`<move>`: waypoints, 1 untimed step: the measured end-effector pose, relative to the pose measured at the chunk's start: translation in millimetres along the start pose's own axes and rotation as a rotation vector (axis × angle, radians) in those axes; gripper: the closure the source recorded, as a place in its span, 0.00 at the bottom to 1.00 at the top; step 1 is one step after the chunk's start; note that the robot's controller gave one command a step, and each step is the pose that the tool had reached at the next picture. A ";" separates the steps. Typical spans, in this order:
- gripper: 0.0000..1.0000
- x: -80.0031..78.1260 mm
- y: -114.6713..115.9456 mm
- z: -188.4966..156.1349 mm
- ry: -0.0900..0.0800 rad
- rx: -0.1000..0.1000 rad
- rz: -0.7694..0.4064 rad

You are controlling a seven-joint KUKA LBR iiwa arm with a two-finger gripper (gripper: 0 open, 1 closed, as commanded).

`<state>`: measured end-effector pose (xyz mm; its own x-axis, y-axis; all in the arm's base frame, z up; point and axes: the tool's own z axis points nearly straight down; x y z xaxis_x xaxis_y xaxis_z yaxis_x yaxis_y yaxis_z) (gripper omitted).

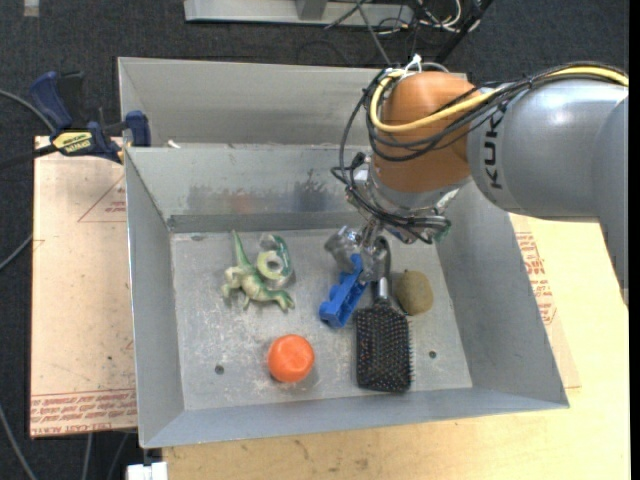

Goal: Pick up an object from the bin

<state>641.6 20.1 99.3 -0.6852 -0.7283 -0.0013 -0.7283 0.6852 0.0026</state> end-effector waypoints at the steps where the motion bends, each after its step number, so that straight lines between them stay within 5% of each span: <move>1: 1.00 -0.7 -0.4 -19.7 -0.002 0.002 0.000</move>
Offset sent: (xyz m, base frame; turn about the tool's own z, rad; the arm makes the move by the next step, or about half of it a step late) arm -0.0001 -0.0001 0.0027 0.0000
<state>642.3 20.2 118.9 -0.6853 -0.7282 -0.0031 -0.7283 0.6853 0.0005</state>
